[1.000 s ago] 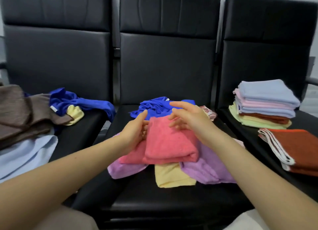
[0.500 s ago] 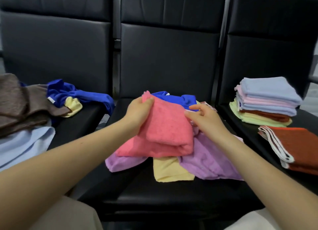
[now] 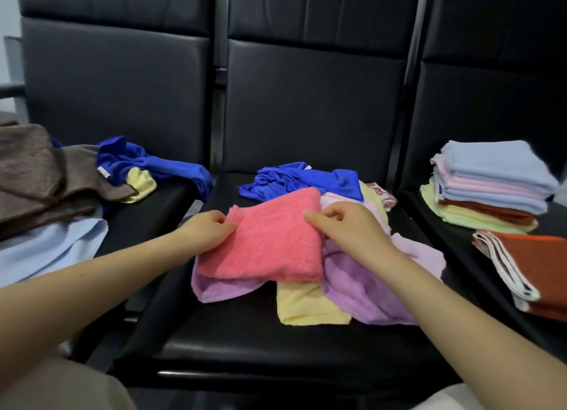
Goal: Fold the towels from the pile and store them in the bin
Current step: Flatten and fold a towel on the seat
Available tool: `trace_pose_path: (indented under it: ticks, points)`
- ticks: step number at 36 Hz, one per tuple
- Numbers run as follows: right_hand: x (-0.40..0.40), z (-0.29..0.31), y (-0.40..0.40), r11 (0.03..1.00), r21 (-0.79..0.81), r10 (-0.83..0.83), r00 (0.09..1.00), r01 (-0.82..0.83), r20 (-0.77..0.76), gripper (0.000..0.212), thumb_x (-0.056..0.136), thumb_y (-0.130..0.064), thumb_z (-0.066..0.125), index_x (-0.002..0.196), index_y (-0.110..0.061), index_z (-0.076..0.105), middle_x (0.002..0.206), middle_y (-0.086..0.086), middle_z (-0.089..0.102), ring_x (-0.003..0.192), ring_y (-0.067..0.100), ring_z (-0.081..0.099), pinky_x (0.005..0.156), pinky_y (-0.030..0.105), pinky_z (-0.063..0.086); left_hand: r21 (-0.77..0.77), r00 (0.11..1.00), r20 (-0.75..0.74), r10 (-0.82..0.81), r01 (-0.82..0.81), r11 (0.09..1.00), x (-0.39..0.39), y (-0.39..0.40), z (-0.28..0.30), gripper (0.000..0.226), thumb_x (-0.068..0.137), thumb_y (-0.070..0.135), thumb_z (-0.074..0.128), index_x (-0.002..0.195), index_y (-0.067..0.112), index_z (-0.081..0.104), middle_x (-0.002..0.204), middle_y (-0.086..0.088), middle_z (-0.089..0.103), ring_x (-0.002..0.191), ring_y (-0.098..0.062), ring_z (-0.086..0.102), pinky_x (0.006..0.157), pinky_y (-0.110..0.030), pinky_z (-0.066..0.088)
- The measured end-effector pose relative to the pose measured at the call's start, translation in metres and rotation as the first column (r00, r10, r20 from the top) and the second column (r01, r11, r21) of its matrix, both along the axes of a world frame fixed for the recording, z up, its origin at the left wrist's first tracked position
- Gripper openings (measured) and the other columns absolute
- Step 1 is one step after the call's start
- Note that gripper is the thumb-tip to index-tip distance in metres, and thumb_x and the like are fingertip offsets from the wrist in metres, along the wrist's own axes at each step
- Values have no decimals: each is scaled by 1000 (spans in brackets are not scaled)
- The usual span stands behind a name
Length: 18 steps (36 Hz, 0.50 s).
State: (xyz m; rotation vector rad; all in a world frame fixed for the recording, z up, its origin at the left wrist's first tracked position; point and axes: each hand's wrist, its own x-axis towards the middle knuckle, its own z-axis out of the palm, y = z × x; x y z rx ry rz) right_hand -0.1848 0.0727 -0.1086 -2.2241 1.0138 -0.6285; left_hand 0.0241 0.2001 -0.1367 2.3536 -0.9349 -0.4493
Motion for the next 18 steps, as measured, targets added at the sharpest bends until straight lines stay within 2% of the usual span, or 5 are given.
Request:
trace_pose_path:
  ticks: [5,9,12,15,18]
  points:
    - [17,8,8,981,188,-22,988,50,-150,50,79,-64,65,76,-16,57,65,-2,54,61,14,51,58,28,41,-90,982,-186,23,-40,995,4,0,0,28,96,31,54,107,8,65,83,-4,57,72,-18,51,61,-27,40]
    - [30,4,17,883,467,-40,998,53,-38,58,77,-48,77,113,-5,62,96,8,67,85,23,65,69,33,55,-101,944,-329,23,-59,993,2,-4,0,25,95,34,56,97,10,65,88,-4,56,81,-20,53,71,-30,41]
    - [36,9,25,862,507,-32,999,22,10,44,82,-38,74,109,-4,66,86,9,67,73,21,65,59,28,51,-134,937,-350,18,-70,988,-2,-8,7,24,94,33,58,80,13,58,77,0,49,74,-18,50,64,-28,38]
    - [31,21,32,869,495,-16,998,-13,54,32,84,-36,70,101,-10,66,74,8,61,59,19,59,47,23,43,-151,955,-295,-31,-14,988,-4,-9,16,23,94,32,56,88,11,61,80,-3,54,71,-17,48,60,-28,36]
    - [23,29,36,835,529,27,971,-153,238,18,84,-27,71,96,-13,67,76,6,67,66,18,64,53,23,50,-179,965,-243,-98,55,982,-10,-11,27,18,95,26,54,96,10,62,74,-2,50,65,-15,44,58,-25,36]
